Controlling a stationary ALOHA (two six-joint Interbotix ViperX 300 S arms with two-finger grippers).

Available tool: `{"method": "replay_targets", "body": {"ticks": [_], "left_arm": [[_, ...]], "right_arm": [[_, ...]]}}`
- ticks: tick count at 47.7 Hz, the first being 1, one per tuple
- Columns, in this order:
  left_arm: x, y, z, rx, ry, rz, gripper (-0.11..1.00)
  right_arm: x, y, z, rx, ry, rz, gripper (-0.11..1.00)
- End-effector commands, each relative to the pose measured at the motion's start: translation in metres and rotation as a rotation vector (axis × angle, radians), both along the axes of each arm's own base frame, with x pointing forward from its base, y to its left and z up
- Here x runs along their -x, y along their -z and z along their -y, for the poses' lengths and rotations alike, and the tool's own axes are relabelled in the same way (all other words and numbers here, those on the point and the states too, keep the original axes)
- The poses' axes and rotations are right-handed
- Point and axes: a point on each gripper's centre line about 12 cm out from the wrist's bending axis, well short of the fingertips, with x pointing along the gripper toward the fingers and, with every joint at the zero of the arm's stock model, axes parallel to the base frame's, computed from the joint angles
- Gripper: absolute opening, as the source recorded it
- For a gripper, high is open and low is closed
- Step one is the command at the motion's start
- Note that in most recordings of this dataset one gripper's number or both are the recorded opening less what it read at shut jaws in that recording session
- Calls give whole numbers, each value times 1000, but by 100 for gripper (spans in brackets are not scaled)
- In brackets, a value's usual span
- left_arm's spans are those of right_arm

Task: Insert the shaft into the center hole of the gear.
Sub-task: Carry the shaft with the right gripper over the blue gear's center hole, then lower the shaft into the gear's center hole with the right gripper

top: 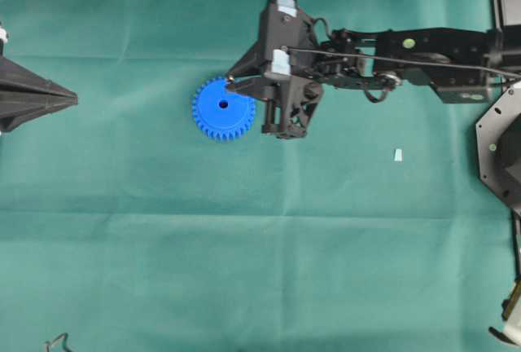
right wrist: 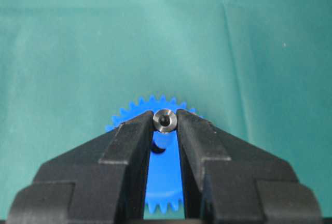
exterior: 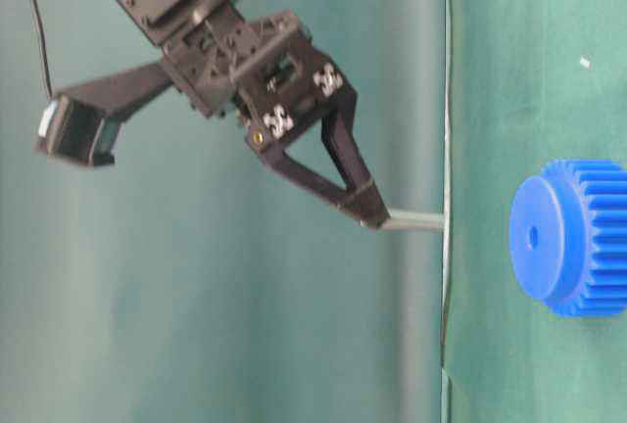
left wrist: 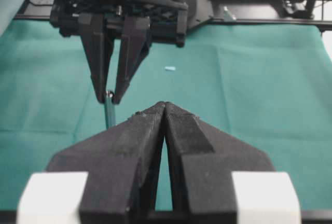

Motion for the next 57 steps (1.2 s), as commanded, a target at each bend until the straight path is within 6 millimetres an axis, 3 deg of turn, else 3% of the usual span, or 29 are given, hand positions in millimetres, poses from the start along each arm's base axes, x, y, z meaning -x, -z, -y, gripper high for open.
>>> {"method": "replay_targets", "body": {"ticks": [1,16,38,49,57], "left_arm": [[-2,-10,0,-3,-1,26,0],[-2,-10,0,-2,-1,25,0],[-2,-10,0,-2,-1,25,0],[-2,-9,0,-3,-1,21,0],[-2,-10,0,-3,-1,23,0]], "right_arm": [[-6,-15,0,8,-2,41,20],[-7,-9,1,3,1,32,20],[-19,44,3,-40,35,-35,20],[-20,40,4,-38,37,-20,20],[-18,23,4,-31,36,21,20]]}}
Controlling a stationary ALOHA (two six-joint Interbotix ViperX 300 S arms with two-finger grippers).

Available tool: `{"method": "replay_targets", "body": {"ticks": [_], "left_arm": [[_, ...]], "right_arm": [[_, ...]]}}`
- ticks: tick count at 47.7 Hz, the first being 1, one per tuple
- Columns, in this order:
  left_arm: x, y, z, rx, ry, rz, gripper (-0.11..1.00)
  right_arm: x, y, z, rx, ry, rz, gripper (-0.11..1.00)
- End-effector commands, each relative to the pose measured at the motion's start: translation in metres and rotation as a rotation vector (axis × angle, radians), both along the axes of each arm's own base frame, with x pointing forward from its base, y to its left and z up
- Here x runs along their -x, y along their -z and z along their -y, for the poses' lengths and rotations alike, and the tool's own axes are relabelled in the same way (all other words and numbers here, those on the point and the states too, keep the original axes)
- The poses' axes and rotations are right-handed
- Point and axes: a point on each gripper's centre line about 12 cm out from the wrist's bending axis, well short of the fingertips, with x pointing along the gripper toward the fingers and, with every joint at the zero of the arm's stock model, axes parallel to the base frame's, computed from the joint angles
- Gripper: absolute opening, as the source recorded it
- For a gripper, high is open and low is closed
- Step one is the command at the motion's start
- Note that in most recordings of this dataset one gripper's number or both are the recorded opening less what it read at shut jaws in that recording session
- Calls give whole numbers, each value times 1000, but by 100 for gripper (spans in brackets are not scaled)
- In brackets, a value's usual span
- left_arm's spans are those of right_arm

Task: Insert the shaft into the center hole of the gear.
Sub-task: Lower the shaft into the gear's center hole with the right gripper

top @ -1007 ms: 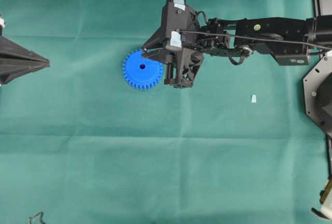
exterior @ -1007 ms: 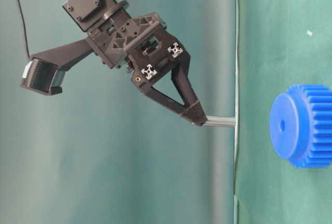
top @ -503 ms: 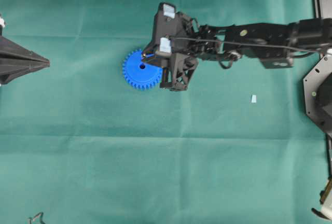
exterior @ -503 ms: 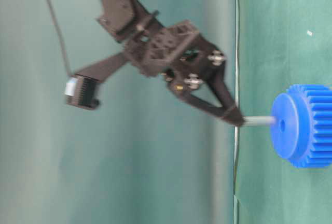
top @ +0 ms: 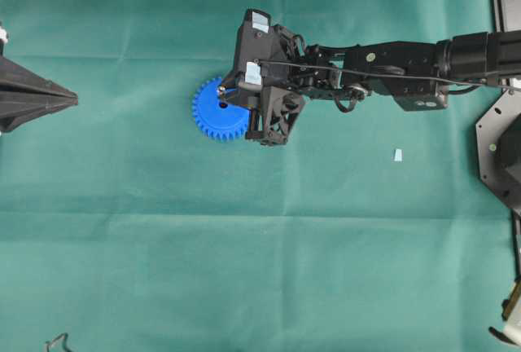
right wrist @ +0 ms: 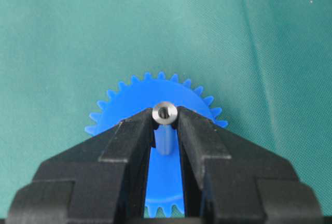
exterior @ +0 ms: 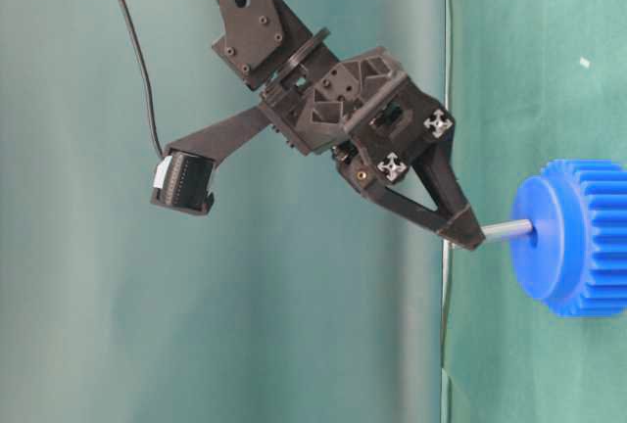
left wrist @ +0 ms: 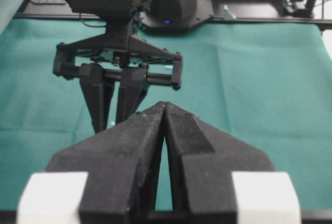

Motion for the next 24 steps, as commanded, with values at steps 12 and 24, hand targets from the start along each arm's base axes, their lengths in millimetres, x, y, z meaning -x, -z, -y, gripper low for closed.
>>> {"method": "replay_targets", "body": {"ticks": [12,24], "left_arm": [[-2,-10,0,-5,-1,26,0],[-2,-10,0,-5,-1,26,0]], "right_arm": [[-1,-39,-1,18,-1,109,20],[-5,-42,-6,26,-9,160,20]]}}
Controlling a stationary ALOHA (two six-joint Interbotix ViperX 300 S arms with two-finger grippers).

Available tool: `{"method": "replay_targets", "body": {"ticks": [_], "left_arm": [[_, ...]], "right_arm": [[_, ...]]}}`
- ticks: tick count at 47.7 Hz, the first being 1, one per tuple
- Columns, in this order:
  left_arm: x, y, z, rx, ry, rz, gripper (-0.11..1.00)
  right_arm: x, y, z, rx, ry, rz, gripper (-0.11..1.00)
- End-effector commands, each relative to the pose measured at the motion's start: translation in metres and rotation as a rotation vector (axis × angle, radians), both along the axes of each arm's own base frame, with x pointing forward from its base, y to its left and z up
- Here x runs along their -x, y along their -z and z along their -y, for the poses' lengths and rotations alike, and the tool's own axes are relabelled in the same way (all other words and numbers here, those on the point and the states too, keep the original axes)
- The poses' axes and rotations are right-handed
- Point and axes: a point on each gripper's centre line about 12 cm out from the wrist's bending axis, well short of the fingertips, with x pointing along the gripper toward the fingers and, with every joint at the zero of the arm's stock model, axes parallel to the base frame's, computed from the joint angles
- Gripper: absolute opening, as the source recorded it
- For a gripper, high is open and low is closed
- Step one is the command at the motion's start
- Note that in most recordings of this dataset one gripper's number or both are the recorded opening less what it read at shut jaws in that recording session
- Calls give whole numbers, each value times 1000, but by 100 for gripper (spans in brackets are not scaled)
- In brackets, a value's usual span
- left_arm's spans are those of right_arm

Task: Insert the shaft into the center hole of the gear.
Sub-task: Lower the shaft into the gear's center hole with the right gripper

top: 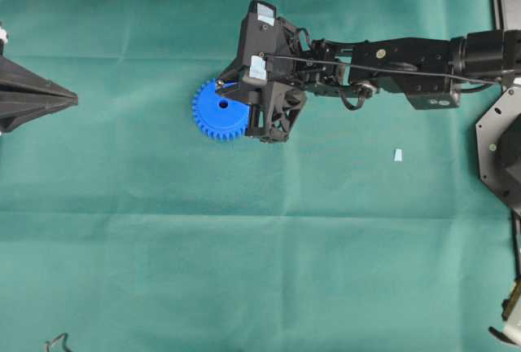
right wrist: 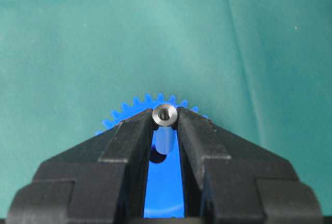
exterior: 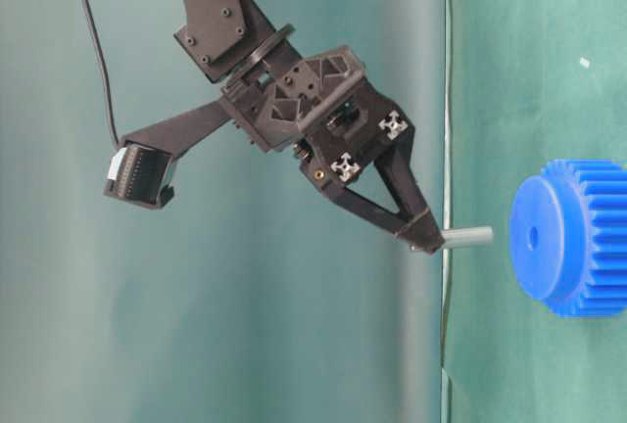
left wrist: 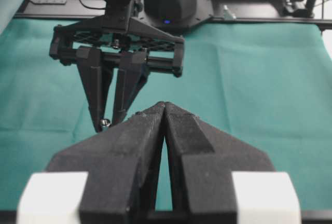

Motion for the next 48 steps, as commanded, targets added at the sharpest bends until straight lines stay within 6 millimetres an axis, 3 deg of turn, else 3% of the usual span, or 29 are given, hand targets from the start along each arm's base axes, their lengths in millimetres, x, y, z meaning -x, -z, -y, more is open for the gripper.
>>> {"method": "replay_targets", "body": {"ticks": [1,16,48], "left_arm": [[-2,-11,0,-5,-1,26,0],[-2,-10,0,-3,-1,26,0],[-2,-10,0,-3,-1,25,0]], "right_arm": [[-3,-18,-4,8,-5,67,20],[-6,9,-4,-28,16,24,20],[-5,45,-2,-39,31,-21,20]]}}
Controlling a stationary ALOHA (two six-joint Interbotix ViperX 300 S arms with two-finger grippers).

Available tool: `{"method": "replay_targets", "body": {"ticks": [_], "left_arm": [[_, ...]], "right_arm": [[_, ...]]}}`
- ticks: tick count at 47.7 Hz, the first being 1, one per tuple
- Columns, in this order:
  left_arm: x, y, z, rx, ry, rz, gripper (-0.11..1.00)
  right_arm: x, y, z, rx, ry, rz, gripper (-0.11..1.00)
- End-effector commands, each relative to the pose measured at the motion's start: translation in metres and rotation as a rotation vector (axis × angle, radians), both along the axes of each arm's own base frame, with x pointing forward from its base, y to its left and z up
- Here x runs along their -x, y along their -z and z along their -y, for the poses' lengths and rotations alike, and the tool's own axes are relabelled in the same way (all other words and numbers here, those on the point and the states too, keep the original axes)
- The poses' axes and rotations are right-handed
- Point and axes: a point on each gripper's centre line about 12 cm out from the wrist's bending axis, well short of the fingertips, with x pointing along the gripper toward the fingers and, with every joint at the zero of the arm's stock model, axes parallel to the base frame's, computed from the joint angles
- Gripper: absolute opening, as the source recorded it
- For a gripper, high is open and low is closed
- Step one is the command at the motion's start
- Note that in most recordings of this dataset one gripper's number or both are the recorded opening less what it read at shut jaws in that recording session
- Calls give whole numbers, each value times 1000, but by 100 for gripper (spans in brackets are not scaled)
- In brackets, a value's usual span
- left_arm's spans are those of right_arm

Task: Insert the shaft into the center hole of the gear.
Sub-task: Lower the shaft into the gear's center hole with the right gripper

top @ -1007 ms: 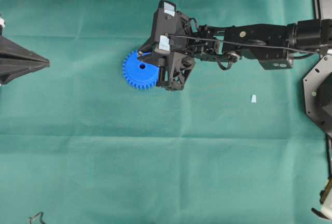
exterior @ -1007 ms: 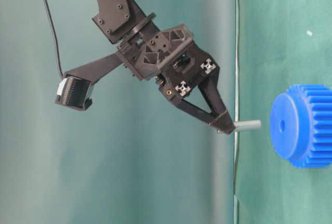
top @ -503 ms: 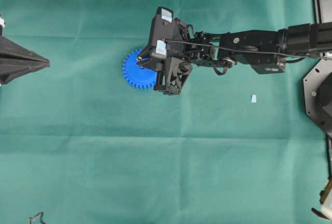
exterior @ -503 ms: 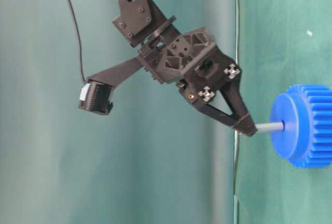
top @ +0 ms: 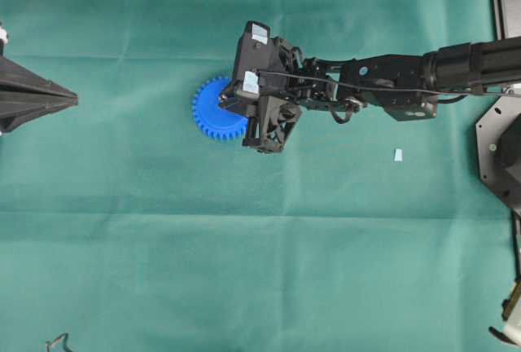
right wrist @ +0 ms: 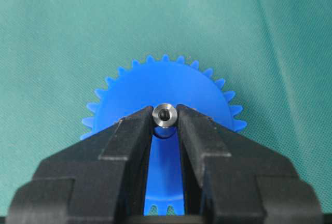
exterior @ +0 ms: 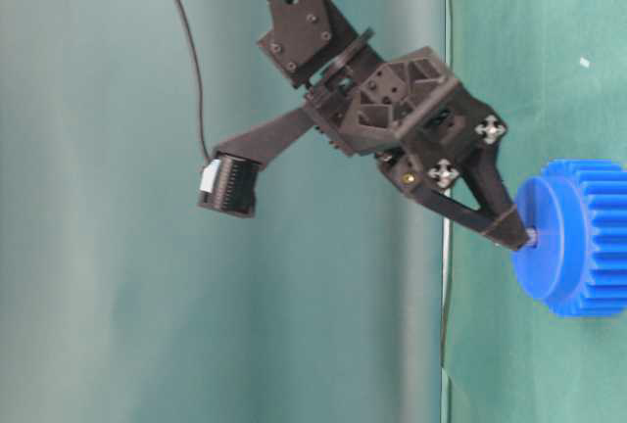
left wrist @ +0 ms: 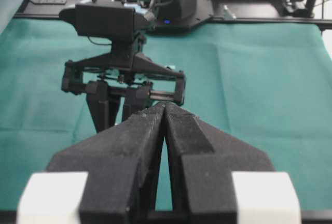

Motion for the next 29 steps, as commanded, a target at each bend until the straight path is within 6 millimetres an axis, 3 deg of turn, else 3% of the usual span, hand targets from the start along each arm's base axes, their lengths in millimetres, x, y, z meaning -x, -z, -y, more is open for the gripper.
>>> {"method": "replay_targets", "body": {"ticks": [1,29], "left_arm": [[-2,-10,0,-3,-1,28,0],[-2,-10,0,-3,-1,26,0]], "right_arm": [[-4,-7,0,4,2,32,20],[-3,0,0,2,-2,4,20]]}}
